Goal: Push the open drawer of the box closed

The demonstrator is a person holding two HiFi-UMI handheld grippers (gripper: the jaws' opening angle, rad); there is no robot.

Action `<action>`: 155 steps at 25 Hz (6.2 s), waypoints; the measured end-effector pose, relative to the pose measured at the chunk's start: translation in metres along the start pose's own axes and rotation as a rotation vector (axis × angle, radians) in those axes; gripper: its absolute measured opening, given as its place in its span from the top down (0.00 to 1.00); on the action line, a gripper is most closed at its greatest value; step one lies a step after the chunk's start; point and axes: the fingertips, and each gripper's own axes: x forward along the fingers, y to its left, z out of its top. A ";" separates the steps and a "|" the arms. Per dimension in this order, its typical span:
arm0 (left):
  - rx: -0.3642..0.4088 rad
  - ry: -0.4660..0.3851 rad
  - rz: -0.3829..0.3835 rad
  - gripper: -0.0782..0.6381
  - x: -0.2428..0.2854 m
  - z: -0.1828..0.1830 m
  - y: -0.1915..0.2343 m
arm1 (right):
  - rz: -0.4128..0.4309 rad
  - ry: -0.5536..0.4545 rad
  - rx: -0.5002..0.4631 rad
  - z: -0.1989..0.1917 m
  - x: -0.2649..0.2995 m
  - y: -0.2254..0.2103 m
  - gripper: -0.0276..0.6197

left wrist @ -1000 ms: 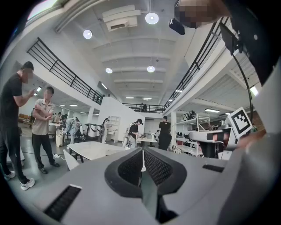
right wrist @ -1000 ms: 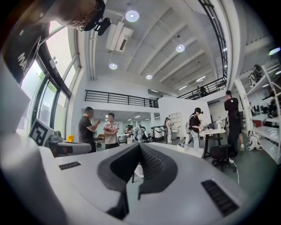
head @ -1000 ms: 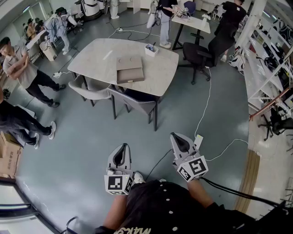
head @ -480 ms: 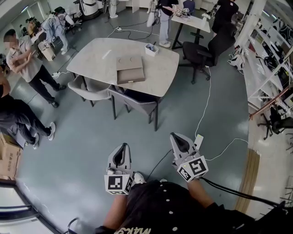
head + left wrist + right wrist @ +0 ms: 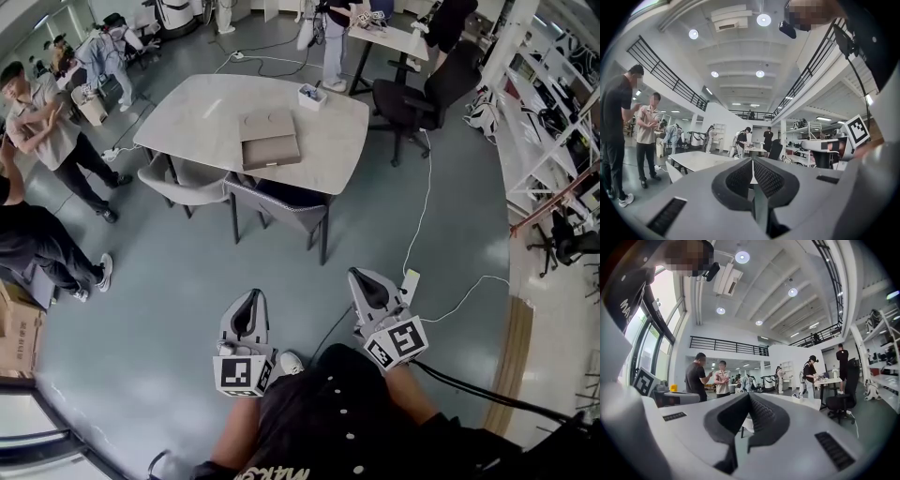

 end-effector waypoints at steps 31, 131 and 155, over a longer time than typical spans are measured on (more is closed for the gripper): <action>0.015 0.024 0.030 0.87 0.144 0.001 0.104 | -0.037 0.027 0.022 -0.024 0.170 -0.084 0.96; -0.181 0.362 0.016 0.87 0.479 -0.145 0.283 | 0.026 0.882 0.432 -0.384 0.531 -0.192 0.75; -0.192 0.365 0.014 0.87 0.493 -0.146 0.292 | -0.016 0.823 0.435 -0.368 0.575 -0.218 0.77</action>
